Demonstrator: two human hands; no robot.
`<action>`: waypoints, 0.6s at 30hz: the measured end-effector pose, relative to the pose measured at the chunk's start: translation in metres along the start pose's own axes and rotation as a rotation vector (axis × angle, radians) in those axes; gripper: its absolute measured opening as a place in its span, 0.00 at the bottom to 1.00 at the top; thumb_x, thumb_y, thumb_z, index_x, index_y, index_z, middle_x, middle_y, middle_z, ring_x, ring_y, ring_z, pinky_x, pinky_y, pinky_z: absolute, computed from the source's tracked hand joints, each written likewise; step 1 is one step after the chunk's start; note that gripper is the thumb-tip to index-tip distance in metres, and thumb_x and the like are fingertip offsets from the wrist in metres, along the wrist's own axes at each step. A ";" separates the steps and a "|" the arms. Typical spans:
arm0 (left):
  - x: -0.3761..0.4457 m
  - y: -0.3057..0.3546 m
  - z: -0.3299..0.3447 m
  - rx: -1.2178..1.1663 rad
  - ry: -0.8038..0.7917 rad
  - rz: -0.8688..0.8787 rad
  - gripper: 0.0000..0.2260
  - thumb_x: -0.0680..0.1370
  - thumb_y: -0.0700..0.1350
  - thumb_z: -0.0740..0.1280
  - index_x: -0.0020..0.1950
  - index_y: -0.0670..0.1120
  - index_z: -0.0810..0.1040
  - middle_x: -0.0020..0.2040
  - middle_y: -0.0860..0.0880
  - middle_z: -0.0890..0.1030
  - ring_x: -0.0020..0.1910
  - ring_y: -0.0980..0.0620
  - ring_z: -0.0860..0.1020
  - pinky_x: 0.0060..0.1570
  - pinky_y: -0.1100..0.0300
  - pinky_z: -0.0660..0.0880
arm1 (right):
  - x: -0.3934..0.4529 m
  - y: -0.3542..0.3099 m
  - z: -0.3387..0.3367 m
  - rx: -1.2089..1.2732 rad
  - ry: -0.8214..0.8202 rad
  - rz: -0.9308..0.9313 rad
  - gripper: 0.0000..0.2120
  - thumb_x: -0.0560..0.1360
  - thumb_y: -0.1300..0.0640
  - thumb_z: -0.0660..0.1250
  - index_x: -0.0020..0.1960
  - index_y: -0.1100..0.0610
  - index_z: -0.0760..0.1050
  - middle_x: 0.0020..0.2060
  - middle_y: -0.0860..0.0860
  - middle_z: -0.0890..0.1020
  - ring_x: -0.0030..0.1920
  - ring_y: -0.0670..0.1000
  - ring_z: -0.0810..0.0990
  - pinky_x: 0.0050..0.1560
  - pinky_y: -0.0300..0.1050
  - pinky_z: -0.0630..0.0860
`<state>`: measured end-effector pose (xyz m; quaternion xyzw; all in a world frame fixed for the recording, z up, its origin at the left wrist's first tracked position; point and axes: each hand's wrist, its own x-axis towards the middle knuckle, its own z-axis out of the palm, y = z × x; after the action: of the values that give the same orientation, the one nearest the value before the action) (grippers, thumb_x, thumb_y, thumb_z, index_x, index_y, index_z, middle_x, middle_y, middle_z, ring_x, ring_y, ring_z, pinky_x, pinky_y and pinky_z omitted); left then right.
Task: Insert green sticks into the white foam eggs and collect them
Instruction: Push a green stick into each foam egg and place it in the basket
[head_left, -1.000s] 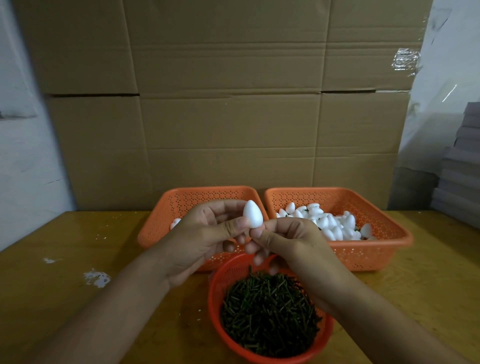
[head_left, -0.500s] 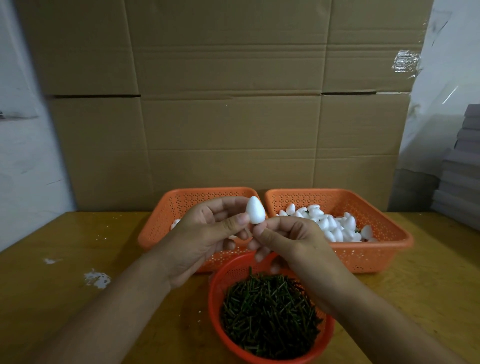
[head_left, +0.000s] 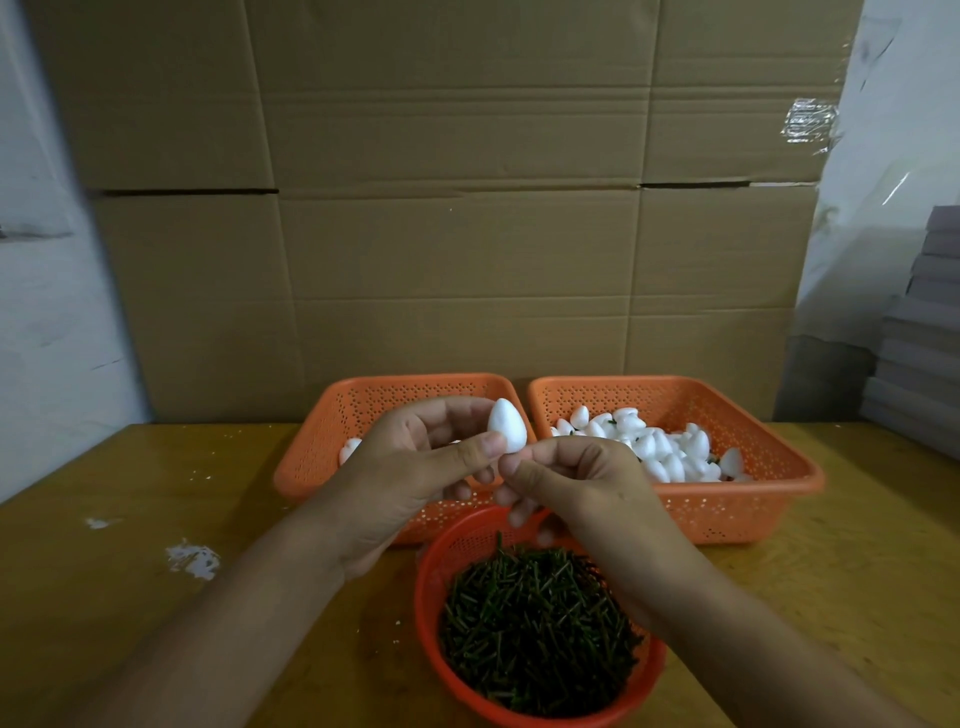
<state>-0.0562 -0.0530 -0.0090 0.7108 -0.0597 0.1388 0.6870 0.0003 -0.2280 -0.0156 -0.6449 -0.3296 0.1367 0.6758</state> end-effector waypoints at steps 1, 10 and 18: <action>0.000 0.000 0.000 -0.002 -0.007 -0.003 0.16 0.72 0.49 0.75 0.59 0.49 0.83 0.48 0.44 0.85 0.44 0.52 0.81 0.40 0.62 0.77 | 0.000 0.000 0.000 -0.004 -0.003 -0.005 0.09 0.77 0.58 0.70 0.40 0.54 0.85 0.36 0.53 0.85 0.33 0.45 0.81 0.30 0.36 0.73; 0.002 -0.003 -0.002 -0.031 -0.030 0.002 0.15 0.73 0.48 0.75 0.59 0.49 0.83 0.47 0.45 0.84 0.42 0.52 0.81 0.39 0.63 0.77 | 0.001 0.000 0.000 0.002 0.007 -0.019 0.08 0.77 0.59 0.70 0.40 0.57 0.84 0.35 0.53 0.85 0.32 0.45 0.80 0.29 0.35 0.73; 0.005 -0.007 -0.002 -0.065 0.019 0.000 0.17 0.70 0.51 0.77 0.58 0.50 0.83 0.49 0.47 0.85 0.42 0.55 0.81 0.37 0.64 0.76 | 0.004 0.004 -0.002 -0.018 0.055 0.009 0.09 0.78 0.57 0.69 0.41 0.57 0.83 0.35 0.54 0.85 0.32 0.45 0.81 0.29 0.36 0.73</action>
<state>-0.0503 -0.0505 -0.0139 0.6866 -0.0577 0.1434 0.7104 0.0058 -0.2267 -0.0186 -0.6562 -0.3089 0.1190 0.6781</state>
